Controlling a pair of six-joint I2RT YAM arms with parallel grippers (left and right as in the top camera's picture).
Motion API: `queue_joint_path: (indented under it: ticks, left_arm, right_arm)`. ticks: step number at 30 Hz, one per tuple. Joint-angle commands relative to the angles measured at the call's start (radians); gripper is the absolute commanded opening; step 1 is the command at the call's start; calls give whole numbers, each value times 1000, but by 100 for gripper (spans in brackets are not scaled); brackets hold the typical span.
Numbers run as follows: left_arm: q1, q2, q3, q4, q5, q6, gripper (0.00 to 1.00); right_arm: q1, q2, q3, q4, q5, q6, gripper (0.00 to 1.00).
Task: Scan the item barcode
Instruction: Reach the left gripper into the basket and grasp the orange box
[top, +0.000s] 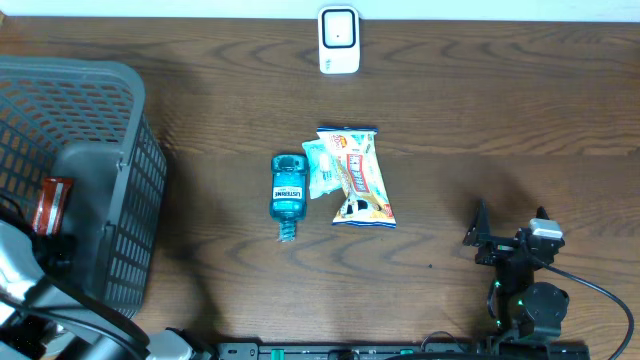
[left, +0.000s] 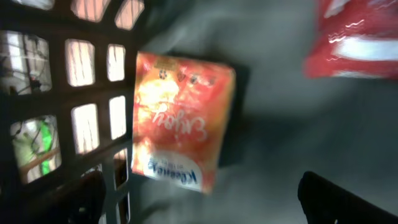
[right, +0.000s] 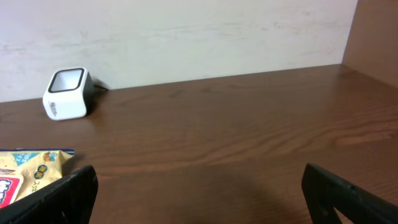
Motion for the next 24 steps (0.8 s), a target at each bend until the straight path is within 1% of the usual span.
queue_joint_path:
  ticks: [1,5,7,10,12,14,16,17,18,21,24]
  left_arm:
    - [10,18,-73,66,-40,28,100]
    - [10,18,-162,178,-58,44,99]
    - [10,18,-198,223,-70,52,96]
    - [10,18,-259,296,-69,63,69]
    - [10,18,-274,310,-69,63,47]
    - [10,17,-274,313,-68,63,28]
    - [9,16,-271,313,-63,63,15]
    - [9,14,-270,313,-57,63,10]
    - [9,14,-269,312,-53,63,8]
    - [9,6,-261,307,-27,63,8]
    - [9,-23,-244,294,37,63,8]
  right_arm:
    - [7,-5,-2,-4,5,12,99]
    - [7,-5,-2,-4,5,12,99]
    - [7,-5,-2,-4,5,12,99]
    - [7,-5,-2,-4,5,12,99]
    - [7,-5,-2,-4,5,12,99]
    - [7,-5,-2,-4,5,12,99]
    - [7,-5,-2,-4,5,12,99]
    - [7,-5,-2,-4,5,12,99]
    - [7,-5,-2,-4,5,12,99]
    - [7,-5,-2,-4,5,12,99]
    - [7,-5,-2,-4,5,12,99]
